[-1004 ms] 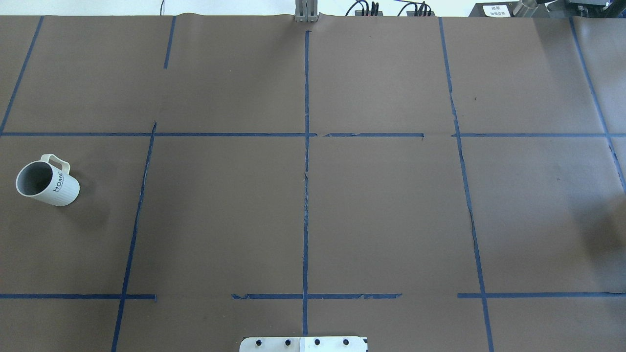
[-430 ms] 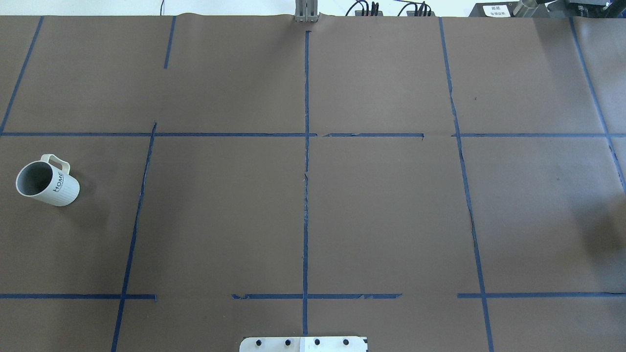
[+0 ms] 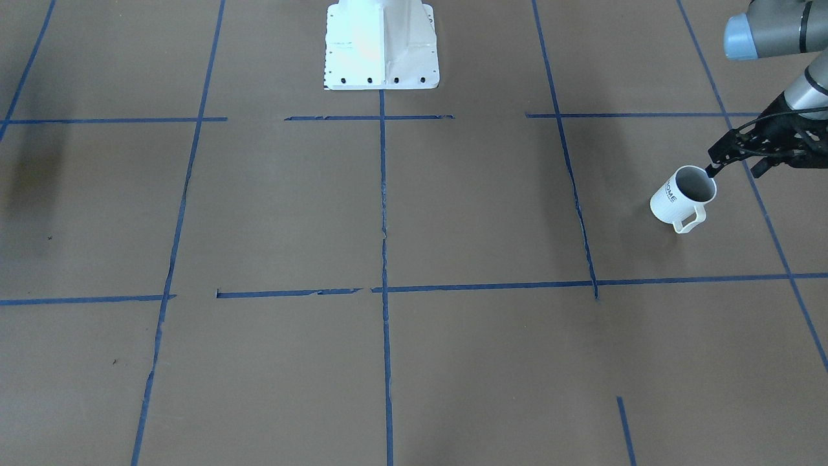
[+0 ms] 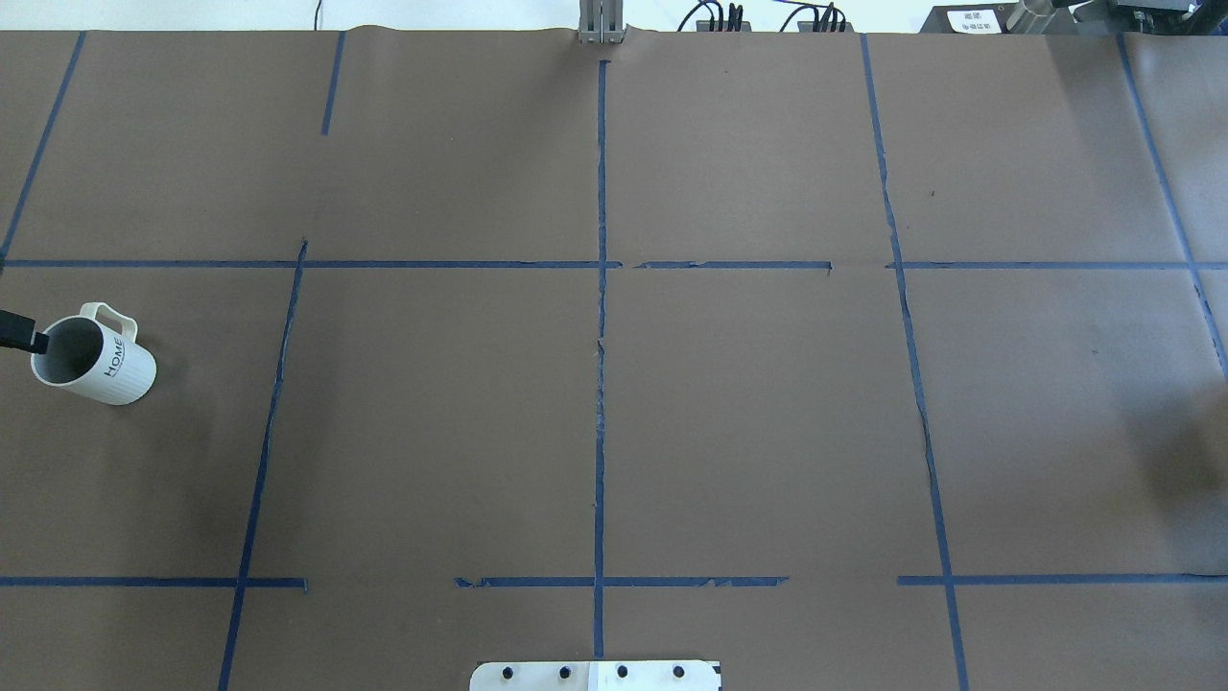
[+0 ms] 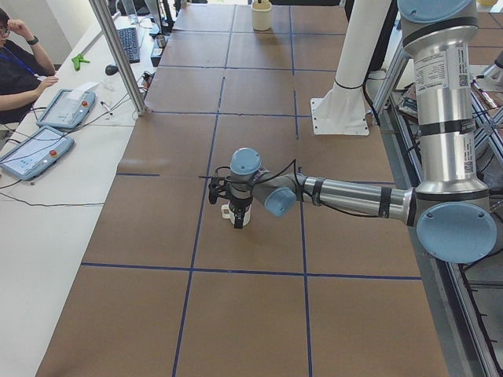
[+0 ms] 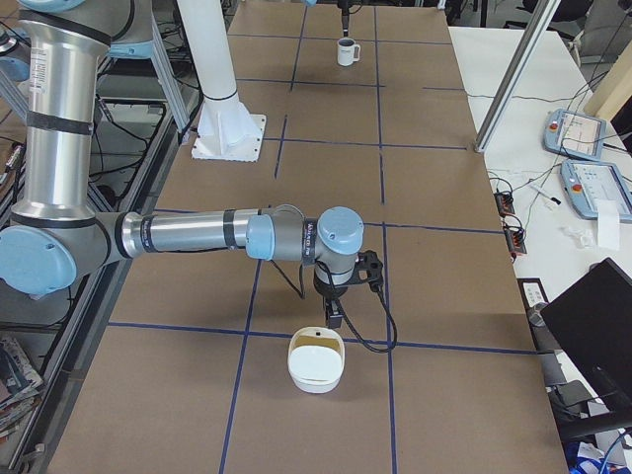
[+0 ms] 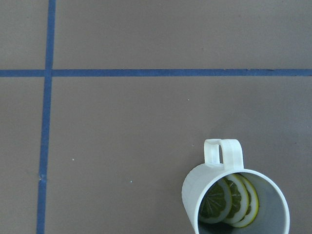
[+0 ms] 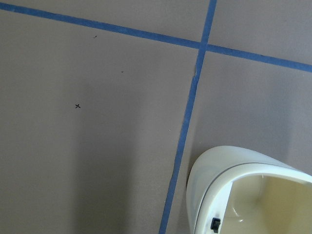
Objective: Left arm hands cup to right arm to dump lemon
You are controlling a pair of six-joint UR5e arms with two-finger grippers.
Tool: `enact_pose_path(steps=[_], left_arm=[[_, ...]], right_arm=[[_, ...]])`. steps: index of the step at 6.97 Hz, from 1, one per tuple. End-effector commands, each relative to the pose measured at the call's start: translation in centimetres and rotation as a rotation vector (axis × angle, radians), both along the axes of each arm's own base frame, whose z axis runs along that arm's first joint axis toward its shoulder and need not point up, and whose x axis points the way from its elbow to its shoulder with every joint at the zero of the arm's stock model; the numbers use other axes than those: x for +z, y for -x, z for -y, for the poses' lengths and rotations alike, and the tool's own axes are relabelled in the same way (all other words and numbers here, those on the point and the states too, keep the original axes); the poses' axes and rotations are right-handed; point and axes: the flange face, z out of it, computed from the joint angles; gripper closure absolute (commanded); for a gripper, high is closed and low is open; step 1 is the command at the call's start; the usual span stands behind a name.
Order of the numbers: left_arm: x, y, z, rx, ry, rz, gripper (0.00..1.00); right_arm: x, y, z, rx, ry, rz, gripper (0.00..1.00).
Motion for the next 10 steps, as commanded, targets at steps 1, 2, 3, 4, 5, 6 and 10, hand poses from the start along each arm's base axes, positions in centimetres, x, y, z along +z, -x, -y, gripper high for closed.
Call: enact_pose_path(steps=[1, 2, 3, 4, 5, 6, 10], left_arm=[[0.7, -1.2, -0.1, 0.013, 0.010, 0.003, 0.00], [1.2, -1.4, -0.2, 0.016, 0.019, 0.007, 0.03], [1.2, -1.5, -0.2, 0.013, 0.025, 0.006, 0.21], [1.3, -1.5, -0.2, 0.014, 0.025, 0.007, 0.67], [1.2, -1.5, -0.1, 0.017, 0.021, 0.007, 0.93], [1.2, -1.5, -0.1, 0.017, 0.021, 0.009, 0.98], [-0.9, -1.9, 0.6, 0.023, -0.011, -0.014, 1.00]], right_arm=[[0.0, 0.0, 0.0, 0.000, 0.000, 0.000, 0.00], [0.0, 0.0, 0.0, 0.000, 0.000, 0.000, 0.00], [0.0, 0.0, 0.0, 0.000, 0.000, 0.000, 0.00], [0.0, 0.0, 0.0, -0.002, -0.001, 0.000, 0.00], [0.1, 0.0, -0.1, 0.000, 0.001, -0.001, 0.00], [0.0, 0.0, 0.0, 0.000, 0.000, 0.000, 0.00], [-0.2, 0.0, 0.2, 0.000, -0.006, 0.000, 0.00]])
